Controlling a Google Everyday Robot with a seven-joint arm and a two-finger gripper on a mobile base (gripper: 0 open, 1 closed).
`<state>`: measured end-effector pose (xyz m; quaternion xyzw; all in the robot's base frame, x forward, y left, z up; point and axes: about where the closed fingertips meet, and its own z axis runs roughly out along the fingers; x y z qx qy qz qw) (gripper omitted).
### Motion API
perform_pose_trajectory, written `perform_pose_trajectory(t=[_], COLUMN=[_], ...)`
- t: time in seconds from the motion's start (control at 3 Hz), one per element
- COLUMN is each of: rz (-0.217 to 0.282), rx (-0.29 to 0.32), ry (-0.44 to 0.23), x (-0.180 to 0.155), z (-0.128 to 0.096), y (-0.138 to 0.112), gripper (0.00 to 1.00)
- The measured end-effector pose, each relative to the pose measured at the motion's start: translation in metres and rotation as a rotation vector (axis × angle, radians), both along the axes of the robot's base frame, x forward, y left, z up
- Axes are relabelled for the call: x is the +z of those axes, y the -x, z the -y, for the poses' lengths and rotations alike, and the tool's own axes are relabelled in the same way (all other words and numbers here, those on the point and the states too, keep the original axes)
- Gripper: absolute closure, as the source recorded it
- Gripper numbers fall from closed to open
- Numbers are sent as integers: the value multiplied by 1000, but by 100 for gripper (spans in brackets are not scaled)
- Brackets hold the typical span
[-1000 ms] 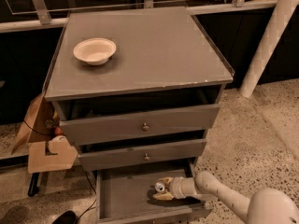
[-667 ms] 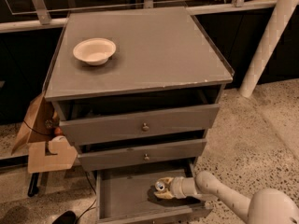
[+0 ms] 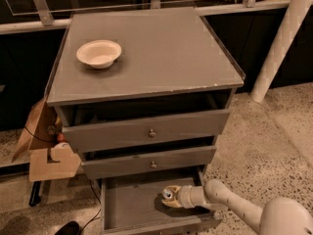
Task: Pick redbull can from bottom drawer and place on counter
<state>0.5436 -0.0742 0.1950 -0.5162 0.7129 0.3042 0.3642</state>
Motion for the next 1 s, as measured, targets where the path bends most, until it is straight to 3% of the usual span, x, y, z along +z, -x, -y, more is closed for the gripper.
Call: perform_pose_trajectory(t=[0.33,0.67,1.0], rz=[4,16,28], rx=[11,-18,-45], ry=[-14,-26,-25], x=[30,87,167], z=[-2,2,-1], y=[7,10,14], gripper=[100,100,100])
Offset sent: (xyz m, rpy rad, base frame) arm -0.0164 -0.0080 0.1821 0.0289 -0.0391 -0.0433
